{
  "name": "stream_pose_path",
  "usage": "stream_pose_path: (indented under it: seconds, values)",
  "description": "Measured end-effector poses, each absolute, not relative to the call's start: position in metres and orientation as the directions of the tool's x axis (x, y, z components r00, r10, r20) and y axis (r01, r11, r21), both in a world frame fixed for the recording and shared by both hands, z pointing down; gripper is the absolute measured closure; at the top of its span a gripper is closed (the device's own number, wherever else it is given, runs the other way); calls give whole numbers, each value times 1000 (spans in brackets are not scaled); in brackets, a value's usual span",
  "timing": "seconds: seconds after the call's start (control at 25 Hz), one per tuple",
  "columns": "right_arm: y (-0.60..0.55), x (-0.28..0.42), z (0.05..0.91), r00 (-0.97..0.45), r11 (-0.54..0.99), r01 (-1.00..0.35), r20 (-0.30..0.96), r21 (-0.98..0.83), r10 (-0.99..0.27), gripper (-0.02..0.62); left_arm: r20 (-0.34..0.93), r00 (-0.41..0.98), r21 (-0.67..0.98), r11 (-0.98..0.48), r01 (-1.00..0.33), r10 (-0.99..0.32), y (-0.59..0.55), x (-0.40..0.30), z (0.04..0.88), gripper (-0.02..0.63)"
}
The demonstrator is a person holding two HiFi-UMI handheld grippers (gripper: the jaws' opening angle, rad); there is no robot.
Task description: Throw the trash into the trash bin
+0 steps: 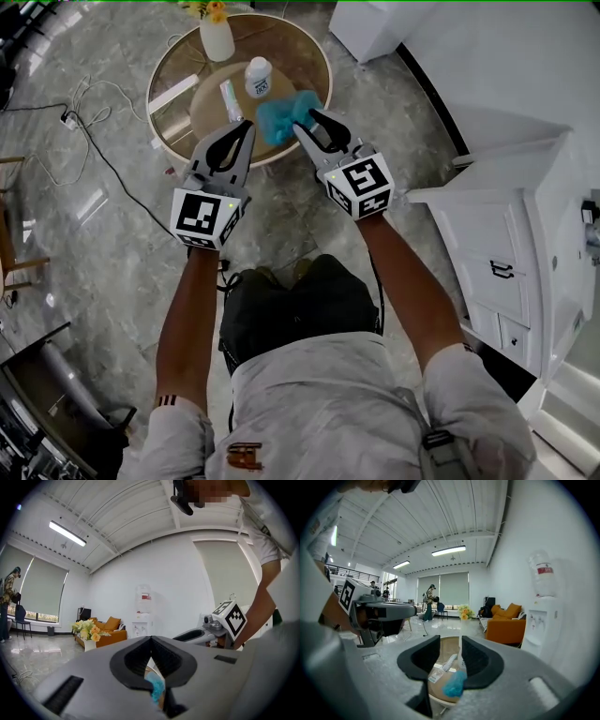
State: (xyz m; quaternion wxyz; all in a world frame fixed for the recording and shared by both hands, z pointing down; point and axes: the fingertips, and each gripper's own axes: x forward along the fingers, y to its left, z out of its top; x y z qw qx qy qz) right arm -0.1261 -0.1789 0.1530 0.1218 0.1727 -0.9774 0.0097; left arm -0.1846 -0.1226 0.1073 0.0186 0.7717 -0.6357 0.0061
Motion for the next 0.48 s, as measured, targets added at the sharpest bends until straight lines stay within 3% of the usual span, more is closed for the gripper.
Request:
stream_pose_path:
  seconds: [0.48]
  values:
    - [-224,-142,294,-857,932,-362,398,-14,-327,297,13,218,-7,-218,-976,-976,-149,-186,197,607]
